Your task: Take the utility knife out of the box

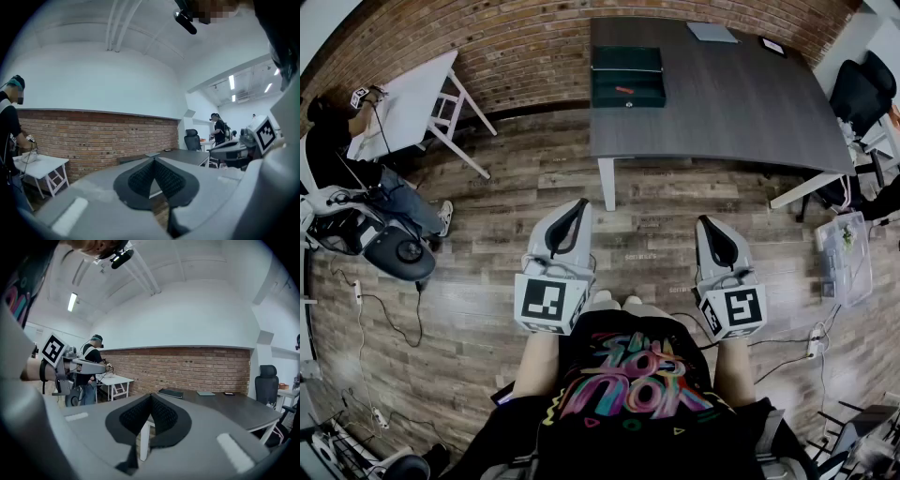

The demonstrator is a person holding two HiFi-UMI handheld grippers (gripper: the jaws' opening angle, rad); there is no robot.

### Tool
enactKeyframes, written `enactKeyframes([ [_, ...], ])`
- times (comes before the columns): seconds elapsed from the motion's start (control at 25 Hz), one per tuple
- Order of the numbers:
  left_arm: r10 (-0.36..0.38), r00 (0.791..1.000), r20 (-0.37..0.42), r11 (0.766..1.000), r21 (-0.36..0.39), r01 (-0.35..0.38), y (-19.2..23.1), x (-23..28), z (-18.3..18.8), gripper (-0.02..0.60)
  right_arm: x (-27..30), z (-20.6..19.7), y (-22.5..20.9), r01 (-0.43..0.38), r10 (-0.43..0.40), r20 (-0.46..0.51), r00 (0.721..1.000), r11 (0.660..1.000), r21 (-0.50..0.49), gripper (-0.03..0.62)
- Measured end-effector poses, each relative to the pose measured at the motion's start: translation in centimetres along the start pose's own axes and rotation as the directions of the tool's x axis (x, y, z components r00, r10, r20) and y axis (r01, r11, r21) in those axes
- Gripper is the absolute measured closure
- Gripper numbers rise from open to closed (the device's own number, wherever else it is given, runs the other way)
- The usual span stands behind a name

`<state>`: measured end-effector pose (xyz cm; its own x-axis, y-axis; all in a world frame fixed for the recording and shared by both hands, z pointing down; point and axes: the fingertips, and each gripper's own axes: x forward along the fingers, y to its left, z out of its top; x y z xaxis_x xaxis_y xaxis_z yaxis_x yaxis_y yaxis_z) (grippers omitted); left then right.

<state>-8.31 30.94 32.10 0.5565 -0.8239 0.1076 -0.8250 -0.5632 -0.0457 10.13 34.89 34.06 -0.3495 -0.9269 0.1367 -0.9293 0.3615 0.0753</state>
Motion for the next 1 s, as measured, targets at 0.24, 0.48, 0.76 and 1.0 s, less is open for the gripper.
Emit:
enactKeyframes([
  [0.24,0.023,1.000,-0.009,1.000,0.010,-0.023,-1.4,-0.9,-0.3,0.581,-1.6,-0.7,-0.8,0.013,-0.013,-0.001,1.000,1.000,0.001,0.595],
  [0.48,0.061,0.998,0.004,0.998,0.010,-0.061,-1.3,-1.6,-0.3,0.581,-2.5,-1.2,-1.3,0.008,-0.008,0.001,1.000,1.000,0.029,0.595],
  [0.76,0.086,0.996,-0.009,0.996,0.002,-0.086,0.2,0.2,-1.2,0.581,-0.5,-2.4,-2.2,-0.001,0.002,-0.031,1.000,0.999,0.044,0.595],
  [1.0,0.075,0.997,-0.008,0.997,0.004,-0.075,2.9,4.2,-1.5,0.581,3.6,-2.8,-3.4,-0.006,0.008,-0.046,0.999,0.999,0.049,0.595],
])
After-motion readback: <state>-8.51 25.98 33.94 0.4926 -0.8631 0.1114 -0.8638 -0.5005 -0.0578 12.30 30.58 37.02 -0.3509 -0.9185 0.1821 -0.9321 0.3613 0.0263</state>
